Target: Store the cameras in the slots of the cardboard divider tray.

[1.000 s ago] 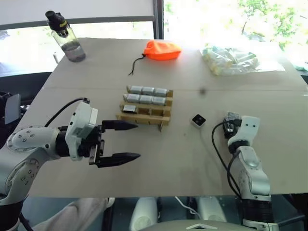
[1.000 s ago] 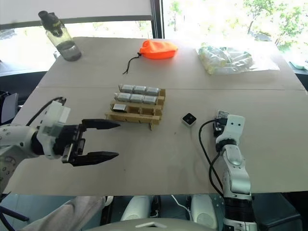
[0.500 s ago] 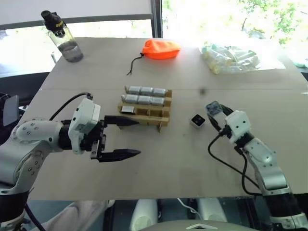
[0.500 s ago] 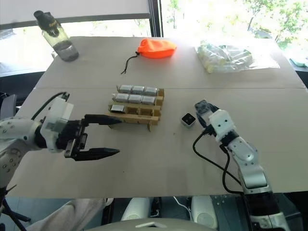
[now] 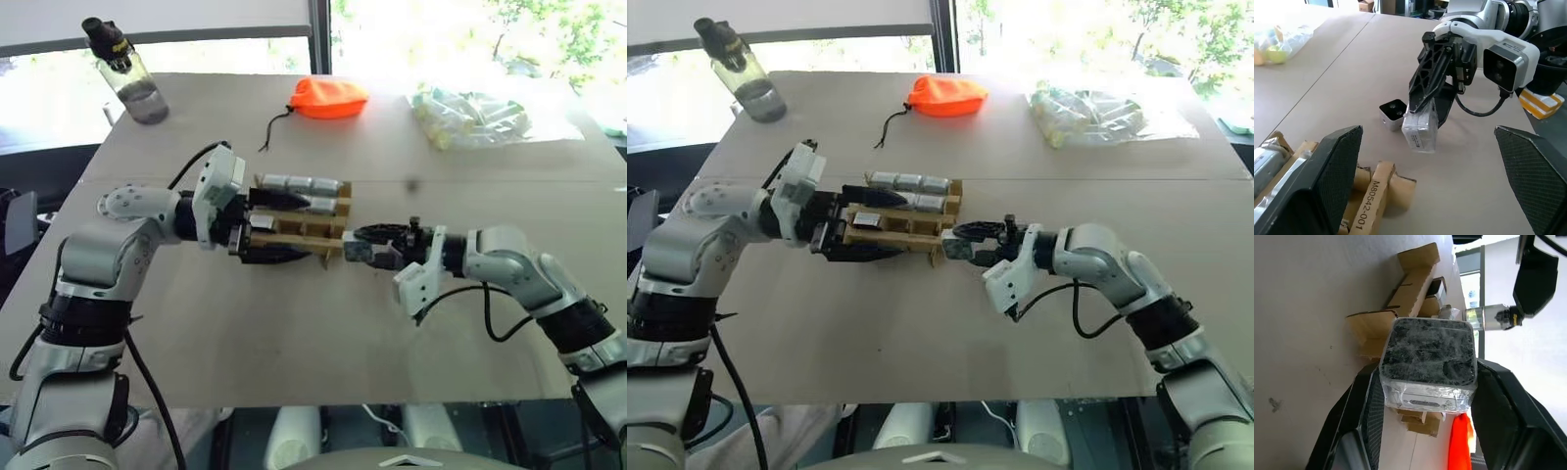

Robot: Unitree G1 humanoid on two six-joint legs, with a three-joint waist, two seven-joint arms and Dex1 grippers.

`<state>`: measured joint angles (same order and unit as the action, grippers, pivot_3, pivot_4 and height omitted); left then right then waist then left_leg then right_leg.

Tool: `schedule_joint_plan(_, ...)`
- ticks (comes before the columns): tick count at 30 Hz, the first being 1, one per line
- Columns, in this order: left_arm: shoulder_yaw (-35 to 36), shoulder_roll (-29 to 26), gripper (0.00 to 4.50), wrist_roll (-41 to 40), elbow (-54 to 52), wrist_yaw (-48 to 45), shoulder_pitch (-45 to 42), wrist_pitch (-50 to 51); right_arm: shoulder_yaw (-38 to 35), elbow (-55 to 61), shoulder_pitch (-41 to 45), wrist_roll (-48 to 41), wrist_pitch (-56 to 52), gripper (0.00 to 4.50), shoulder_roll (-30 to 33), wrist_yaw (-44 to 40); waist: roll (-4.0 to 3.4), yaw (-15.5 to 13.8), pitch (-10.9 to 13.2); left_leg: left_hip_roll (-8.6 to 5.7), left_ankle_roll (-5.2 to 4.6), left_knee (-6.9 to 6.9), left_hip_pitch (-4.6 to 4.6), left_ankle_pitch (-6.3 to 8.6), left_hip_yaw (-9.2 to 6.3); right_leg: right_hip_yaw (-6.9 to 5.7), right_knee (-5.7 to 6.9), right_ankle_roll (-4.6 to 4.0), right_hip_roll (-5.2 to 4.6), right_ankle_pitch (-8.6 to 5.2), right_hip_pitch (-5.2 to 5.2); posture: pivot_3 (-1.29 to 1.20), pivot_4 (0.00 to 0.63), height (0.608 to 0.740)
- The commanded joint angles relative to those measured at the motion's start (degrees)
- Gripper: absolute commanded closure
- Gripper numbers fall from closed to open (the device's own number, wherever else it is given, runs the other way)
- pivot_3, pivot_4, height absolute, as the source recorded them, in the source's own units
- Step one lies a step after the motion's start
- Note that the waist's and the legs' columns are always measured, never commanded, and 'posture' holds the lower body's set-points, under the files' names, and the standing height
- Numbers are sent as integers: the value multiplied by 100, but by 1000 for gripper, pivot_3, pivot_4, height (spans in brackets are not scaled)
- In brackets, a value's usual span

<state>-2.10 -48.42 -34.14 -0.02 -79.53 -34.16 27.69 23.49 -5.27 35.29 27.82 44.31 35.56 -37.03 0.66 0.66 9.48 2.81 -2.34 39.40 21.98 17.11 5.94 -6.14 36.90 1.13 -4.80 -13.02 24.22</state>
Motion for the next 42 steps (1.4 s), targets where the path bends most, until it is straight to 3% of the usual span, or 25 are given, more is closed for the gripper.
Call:
schedule_joint_plan(1,-320,46,0,313,364,-416,-436,-140,196,-10,351,34,309,2574,-99,-76,1,0,1,0,1,0,2,0,1,-2,0,0,1,0,0,0,150,726)
schedule_joint_plan(9,-1061,185,0,1034,1028,-1190,-1164,-398,532,-234,849,321,319,2574,-392,-207,2,1,1,-3,1,6,1,-1,5,-1,6,0,-2,0,0,0,150,726)
schedule_joint_plan(28,-1617,460,0,1565,1584,-1297,-1558,-744,633,-325,737,916,-49,2574,-660,51,2,2,1,-2,2,22,0,-3,2,0,27,0,-5,0,0,0,150,726)
schedule_joint_plan(29,-1615,476,417,1574,1607,-1297,-1576,-751,646,-310,721,915,-77,2574,-672,37,2,2,1,-2,2,22,0,-3,2,0,26,0,-5,0,0,0,150,726)
schedule_joint_plan(31,-1602,503,755,1555,1633,-1297,-1601,-747,663,-285,714,923,-133,2574,-710,22,2,1,1,-2,2,22,0,-3,2,0,26,0,-5,0,0,0,150,726)
schedule_joint_plan(38,-1713,454,4107,1529,1587,-1297,-1611,-722,695,-203,766,1073,-543,2574,-930,-25,2,7,1,-2,2,23,0,-3,1,-1,28,0,-5,0,0,0,150,726)
schedule_joint_plan(40,-1784,385,4386,1542,1535,-1297,-1587,-734,673,-242,824,1141,-612,2574,-974,46,2,8,1,-2,2,23,0,-3,1,-1,27,0,-5,0,0,0,150,726)
schedule_joint_plan(42,-1823,345,4386,1561,1520,-1297,-1577,-763,660,-282,843,1179,-630,2574,-982,82,2,2,1,-2,2,23,0,-3,1,-1,27,0,-5,0,0,0,150,726)
